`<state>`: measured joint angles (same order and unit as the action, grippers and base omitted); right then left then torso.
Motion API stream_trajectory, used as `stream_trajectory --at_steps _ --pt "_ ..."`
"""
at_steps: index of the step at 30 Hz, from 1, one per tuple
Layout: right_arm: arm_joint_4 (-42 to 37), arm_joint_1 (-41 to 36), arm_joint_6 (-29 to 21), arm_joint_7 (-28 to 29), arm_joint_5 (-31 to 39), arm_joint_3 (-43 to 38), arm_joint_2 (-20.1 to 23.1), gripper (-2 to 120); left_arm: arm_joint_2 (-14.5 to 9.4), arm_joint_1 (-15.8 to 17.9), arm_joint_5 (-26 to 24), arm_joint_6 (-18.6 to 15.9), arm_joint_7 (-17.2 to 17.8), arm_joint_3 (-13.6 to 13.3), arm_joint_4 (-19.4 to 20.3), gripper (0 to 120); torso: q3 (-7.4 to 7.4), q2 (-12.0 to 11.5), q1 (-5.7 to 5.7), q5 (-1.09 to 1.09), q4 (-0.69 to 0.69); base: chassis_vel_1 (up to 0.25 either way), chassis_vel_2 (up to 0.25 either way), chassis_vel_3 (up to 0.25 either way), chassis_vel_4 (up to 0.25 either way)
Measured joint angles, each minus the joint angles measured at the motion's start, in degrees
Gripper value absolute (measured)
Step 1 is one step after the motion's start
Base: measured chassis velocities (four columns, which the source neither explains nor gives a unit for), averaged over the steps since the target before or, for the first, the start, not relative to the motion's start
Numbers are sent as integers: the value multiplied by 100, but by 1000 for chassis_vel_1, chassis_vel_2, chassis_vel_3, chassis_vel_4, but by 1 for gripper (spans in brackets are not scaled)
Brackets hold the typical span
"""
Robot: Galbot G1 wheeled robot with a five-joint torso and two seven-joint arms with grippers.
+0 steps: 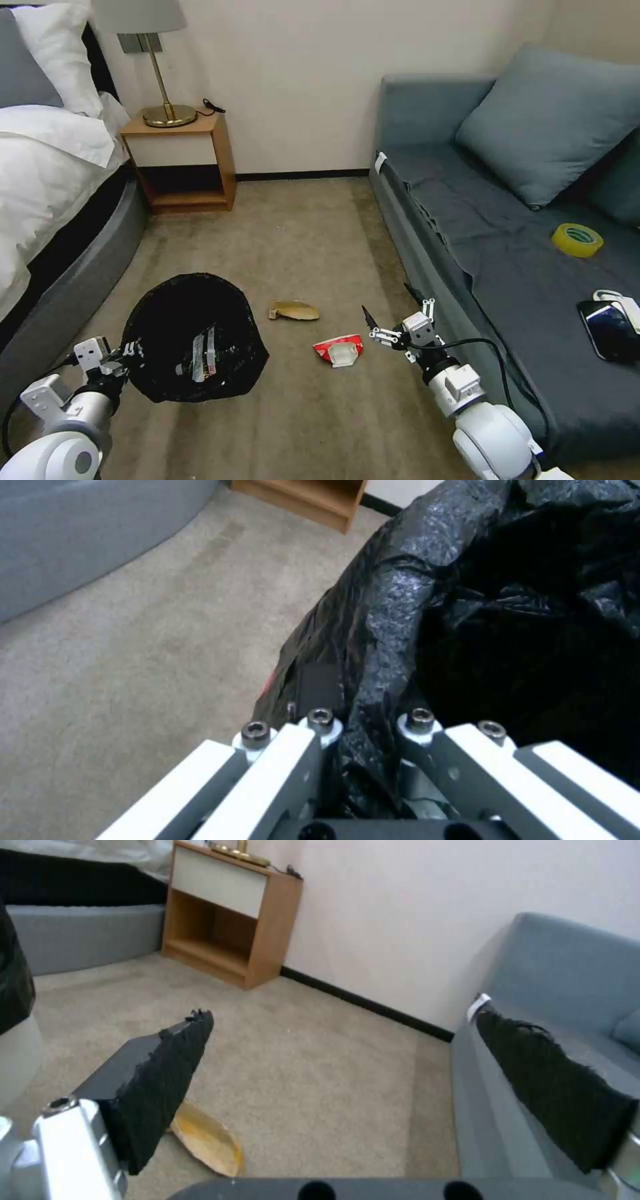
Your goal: Pick up the trash bin, then pick up the garbage on the floor and place it into the trash bin.
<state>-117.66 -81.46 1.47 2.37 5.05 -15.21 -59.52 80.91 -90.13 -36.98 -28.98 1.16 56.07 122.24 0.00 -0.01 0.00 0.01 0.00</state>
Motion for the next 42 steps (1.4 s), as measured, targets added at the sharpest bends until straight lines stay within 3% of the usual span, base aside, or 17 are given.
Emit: stream_trajectory --at_steps 37,42 --pt "295 158 42 -11 -19 250 -35 100 -182 90 -117 -1 9 36 -139 3 0 0 0 -1 0 -79 77 80 -75" --pt "597 255 311 -98 -11 379 19 100 -178 112 -118 -1 -12 32 -181 3 0 1 0 0 0 -62 61 58 -64"
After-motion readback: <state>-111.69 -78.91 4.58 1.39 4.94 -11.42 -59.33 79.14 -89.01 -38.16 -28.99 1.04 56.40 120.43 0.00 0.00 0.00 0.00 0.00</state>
